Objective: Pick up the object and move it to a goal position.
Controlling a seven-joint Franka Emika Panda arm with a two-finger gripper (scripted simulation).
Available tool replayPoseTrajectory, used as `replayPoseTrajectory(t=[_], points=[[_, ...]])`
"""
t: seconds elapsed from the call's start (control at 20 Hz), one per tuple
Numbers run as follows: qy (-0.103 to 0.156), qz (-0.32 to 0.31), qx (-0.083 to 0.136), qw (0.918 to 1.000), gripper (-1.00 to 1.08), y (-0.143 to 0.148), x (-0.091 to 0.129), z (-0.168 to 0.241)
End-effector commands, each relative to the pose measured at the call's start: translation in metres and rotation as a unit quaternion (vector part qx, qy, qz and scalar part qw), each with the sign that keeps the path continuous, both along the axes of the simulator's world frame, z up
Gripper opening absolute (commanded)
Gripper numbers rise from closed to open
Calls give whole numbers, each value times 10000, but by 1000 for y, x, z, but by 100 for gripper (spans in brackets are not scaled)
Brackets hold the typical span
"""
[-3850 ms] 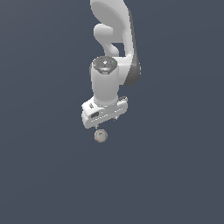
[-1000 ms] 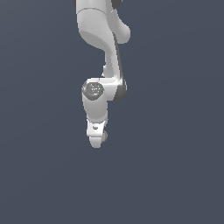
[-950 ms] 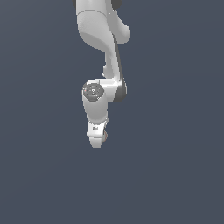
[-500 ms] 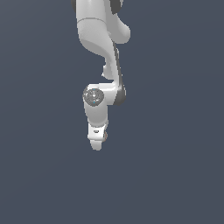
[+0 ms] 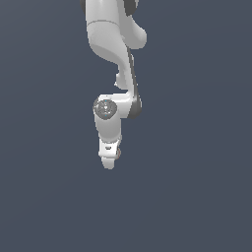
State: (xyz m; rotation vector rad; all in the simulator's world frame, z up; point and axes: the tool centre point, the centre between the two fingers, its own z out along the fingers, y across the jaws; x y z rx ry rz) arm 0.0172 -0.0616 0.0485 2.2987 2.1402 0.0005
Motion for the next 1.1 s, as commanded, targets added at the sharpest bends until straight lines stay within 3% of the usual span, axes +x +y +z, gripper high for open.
replayPoseTrajectory(t=[0.0, 0.5, 1.05], points=[[-9, -6, -2, 10000, -100, 1, 0, 1], [-287, -290, -76, 9991, -100, 20, 14, 43], [-965, -985, -263, 9901, -100, 66, 40, 148]])
